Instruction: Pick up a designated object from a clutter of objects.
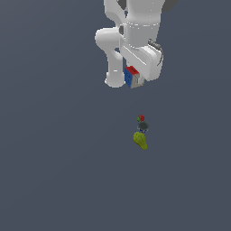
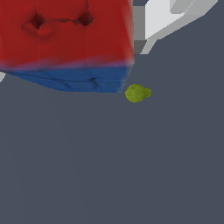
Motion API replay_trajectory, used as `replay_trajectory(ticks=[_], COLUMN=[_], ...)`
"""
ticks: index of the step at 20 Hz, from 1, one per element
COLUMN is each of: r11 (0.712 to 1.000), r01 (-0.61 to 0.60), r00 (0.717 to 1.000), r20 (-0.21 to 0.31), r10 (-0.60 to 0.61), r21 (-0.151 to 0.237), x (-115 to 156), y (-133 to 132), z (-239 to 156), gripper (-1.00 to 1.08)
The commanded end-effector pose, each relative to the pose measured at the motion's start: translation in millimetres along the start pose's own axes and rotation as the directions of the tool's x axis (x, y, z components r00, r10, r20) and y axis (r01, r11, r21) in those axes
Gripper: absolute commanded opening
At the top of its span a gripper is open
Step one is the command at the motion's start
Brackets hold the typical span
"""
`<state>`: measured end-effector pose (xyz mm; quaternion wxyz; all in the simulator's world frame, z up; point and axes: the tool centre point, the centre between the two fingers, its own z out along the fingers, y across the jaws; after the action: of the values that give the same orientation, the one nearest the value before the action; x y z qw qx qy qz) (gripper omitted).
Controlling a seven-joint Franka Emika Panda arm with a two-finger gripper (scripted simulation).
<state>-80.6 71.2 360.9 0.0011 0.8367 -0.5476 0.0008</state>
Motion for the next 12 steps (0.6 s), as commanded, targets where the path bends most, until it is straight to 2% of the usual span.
replay_trajectory(ticks=[1,12], r11=[1.0,1.0], r01=[0.0,0.001], r00=[1.0,1.0], r20=[0.001,0.003], r10=[0.0,-0.001], r21=[0.001,0.001], x=[-6,-21], y=[-2,-9], z=[-21,-72], gripper=[-1.0,-1.0])
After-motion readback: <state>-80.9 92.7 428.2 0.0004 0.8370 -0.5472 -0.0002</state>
